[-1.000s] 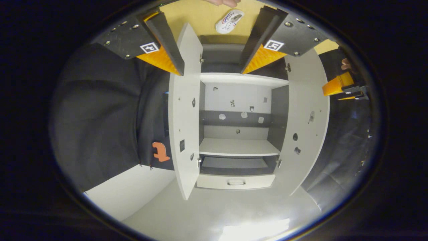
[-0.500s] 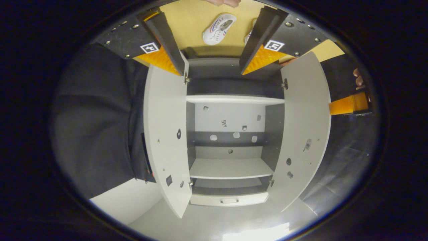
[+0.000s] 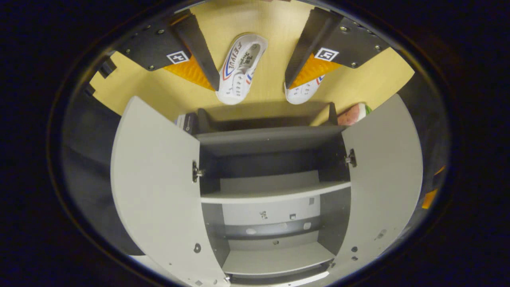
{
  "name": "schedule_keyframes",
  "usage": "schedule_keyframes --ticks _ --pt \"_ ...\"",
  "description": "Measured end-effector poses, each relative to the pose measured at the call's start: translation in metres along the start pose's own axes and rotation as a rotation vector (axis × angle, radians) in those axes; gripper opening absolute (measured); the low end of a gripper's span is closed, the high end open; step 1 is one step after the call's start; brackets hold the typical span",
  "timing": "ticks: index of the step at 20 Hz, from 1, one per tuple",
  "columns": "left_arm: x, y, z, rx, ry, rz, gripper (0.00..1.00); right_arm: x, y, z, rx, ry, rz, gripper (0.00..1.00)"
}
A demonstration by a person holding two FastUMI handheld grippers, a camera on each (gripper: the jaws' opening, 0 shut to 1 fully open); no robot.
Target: Grab one shoe with the right hand and put it into the shoe cabinet, grab the other shoe with the left hand and put it into the shoe cabinet; then close the right door with the right hand and the left door with the left hand.
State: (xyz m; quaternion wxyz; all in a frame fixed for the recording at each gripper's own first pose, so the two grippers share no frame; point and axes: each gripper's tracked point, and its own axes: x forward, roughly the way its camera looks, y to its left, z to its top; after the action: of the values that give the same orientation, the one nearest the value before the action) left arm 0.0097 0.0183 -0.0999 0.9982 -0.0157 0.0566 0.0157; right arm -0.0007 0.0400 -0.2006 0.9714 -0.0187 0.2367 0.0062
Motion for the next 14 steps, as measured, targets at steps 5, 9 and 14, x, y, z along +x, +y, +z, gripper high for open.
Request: schedule_keyframes --ticks 5,9,14 --pt "0.004 0.007 -0.011 -0.025 0.015 -0.009 0.97 0.018 0.005 -0.035 0.047 0.143 -0.061 0.86" --pt "0.007 0.013 -0.019 -0.032 0.033 -0.007 0.97 0.027 0.010 -0.041 0.098 0.187 -0.121 0.89" --pt "0.007 0.009 -0.028 -0.030 0.044 -0.037 0.94 0.045 0.014 -0.060 0.142 0.254 -0.127 0.88"
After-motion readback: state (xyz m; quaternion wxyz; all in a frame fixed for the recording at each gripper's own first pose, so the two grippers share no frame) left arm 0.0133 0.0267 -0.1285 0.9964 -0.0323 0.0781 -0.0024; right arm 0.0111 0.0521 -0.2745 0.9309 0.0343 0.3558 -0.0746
